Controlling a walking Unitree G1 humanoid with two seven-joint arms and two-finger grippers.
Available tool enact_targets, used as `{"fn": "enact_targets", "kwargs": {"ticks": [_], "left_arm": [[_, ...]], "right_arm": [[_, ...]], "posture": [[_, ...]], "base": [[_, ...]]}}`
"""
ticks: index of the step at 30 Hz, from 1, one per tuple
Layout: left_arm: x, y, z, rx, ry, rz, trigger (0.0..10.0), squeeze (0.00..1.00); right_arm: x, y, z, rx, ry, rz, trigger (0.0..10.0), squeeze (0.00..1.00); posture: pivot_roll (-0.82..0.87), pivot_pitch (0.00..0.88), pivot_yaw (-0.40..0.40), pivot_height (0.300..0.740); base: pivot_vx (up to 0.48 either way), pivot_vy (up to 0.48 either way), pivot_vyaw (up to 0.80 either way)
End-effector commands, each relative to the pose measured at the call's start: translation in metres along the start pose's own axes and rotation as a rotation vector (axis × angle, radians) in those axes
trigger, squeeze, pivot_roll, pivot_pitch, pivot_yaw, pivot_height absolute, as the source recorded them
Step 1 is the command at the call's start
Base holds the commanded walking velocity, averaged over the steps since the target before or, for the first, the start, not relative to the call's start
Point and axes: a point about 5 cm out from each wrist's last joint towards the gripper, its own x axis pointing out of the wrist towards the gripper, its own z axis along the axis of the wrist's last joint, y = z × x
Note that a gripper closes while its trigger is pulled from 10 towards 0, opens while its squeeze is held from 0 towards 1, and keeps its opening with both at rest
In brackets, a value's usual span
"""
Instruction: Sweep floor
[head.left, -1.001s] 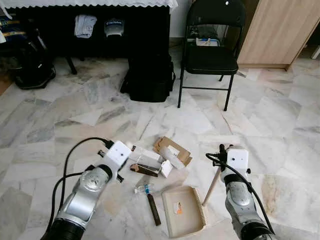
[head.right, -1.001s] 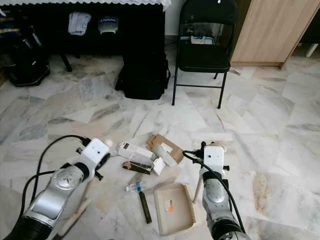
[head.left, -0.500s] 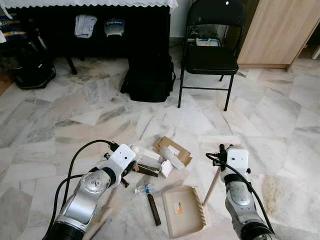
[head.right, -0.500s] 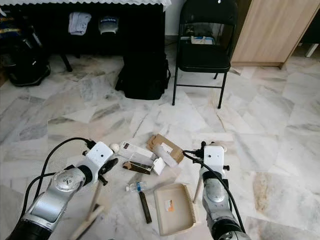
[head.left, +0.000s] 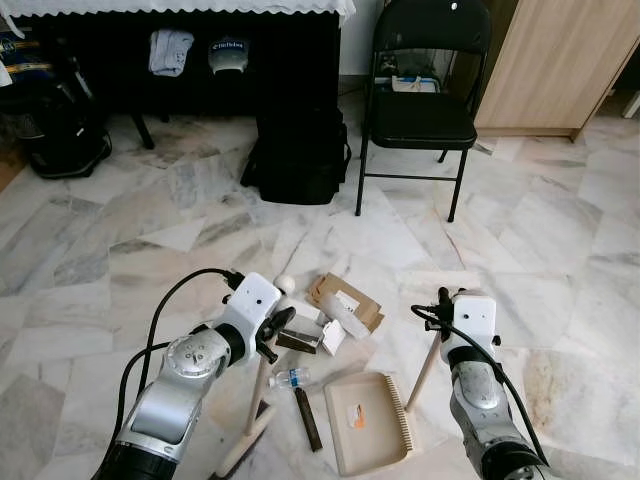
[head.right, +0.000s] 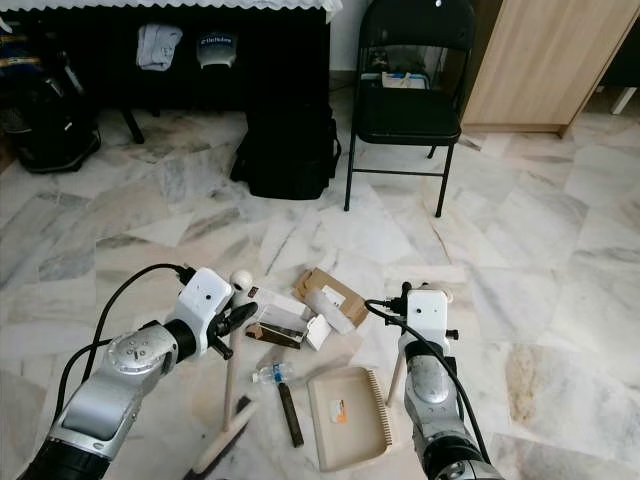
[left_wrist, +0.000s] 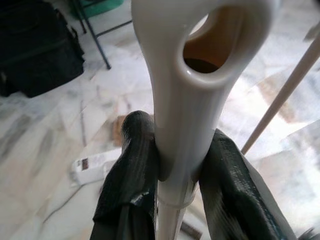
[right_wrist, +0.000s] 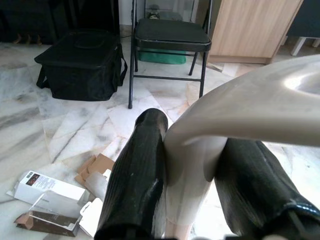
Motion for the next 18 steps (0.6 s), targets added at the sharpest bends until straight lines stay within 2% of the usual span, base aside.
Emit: {"fn": "enact_targets", "kwargs": {"ticks": [1,5,10,12,18], "left_arm": [[-0.001,-0.002,0.012,-0.013,-0.044,-0.030,10.0,0.00],[-0.001,-0.013,0.027,-0.042,-0.095,-0.130,10.0,0.00],[-0.001,-0.020,0.036,-0.084,-0.136,-0.176,10.0,0.00],[-0.002,-0.024,0.044,-0.138,-0.186,-0.207,10.0,0.00],[-0.002,-0.030,0.055,-0.203,-0.253,-0.243,10.0,0.00]], "right_arm": [[-0.007,-0.009,-0.017,-0.037,0.085,-0.013,10.0,0.00],[-0.006,-0.011,-0.016,-0.038,0.084,-0.016,10.0,0.00],[-0.006,-0.011,-0.015,-0.039,0.083,-0.018,10.0,0.00],[-0.005,-0.012,-0.015,-0.040,0.084,-0.019,10.0,0.00],[-0.004,-0.011,-0.014,-0.040,0.081,-0.017,10.0,0.00]], "posture": [[0.11,0.117,-0.007,0.740],[0.11,0.115,-0.007,0.740],[0.11,0.111,-0.007,0.740],[0.11,0.108,-0.009,0.740],[0.11,0.101,-0.009,0.740]], "base": [[0.000,0.000,0.00],[0.000,0.000,0.00],[0.000,0.000,0.00],[0.000,0.000,0.00],[0.000,0.000,0.00]]}}
